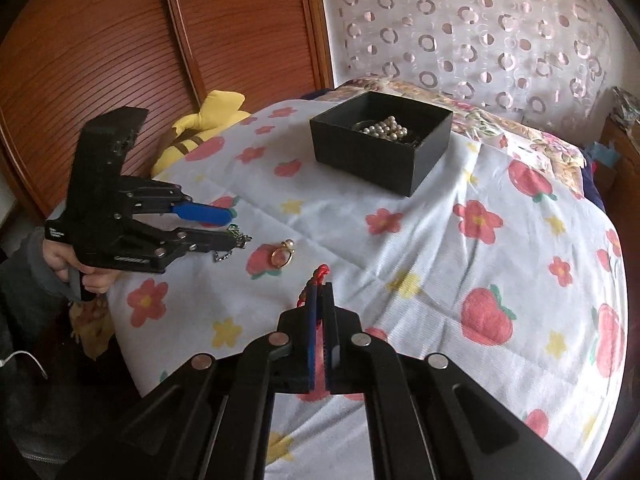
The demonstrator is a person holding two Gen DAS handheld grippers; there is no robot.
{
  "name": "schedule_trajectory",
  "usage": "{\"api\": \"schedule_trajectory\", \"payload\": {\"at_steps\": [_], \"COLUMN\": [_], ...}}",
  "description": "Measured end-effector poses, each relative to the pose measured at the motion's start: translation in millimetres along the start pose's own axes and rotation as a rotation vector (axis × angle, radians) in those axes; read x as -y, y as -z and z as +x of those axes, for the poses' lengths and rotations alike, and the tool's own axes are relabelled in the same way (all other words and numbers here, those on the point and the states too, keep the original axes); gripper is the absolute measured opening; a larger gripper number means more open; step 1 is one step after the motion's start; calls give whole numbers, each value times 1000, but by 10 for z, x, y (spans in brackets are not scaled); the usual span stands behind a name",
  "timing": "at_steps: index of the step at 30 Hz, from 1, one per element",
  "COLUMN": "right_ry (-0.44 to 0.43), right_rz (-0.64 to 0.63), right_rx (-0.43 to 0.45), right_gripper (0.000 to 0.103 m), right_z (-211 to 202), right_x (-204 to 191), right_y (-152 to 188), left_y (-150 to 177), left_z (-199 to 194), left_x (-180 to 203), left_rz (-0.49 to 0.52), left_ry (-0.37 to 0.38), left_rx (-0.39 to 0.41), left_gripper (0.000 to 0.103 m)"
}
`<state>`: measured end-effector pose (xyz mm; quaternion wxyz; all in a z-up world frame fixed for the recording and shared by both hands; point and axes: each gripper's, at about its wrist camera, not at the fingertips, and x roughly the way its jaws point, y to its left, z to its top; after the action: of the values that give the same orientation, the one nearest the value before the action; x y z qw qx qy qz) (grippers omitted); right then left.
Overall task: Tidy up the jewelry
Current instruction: 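Grasp the red string bracelet with the right tool while the left tool grasps the green jade earring, then lower the green earring into the box with the left tool while the right tool lowers the red bracelet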
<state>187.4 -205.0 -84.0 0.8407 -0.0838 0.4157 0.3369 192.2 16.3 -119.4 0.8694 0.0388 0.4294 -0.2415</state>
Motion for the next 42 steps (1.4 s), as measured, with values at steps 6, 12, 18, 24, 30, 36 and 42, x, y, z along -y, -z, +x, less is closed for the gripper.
{"api": "schedule_trajectory", "payload": {"at_steps": [6, 12, 18, 24, 30, 36, 42], "right_ry": [-3, 0, 10, 25, 41, 52, 66], "right_rz": [3, -5, -21, -37, -50, -56, -66], "right_rx": [6, 35, 58, 106, 153, 181, 199], "right_gripper": [3, 3, 3, 3, 3, 3, 3], "right_z": [6, -73, -157, -233, -293, -297, -251], "right_x": [20, 40, 49, 111, 208, 269, 330], "right_y": [12, -31, -136, -360, -613, -791, -967], "left_y": [-95, -279, -410, -654, -877, -1081, -1267], "left_z": [-135, -413, -497, -540, -522, -439, -324], "left_x": [36, -52, -70, -55, -45, -72, -99], "left_rz": [16, -7, 12, 24, 35, 33, 32], "left_ry": [20, 12, -12, -35, -74, -103, -122], "left_rx": [39, 107, 128, 168, 199, 217, 226], "left_gripper": [13, 13, 12, 13, 13, 13, 13]}}
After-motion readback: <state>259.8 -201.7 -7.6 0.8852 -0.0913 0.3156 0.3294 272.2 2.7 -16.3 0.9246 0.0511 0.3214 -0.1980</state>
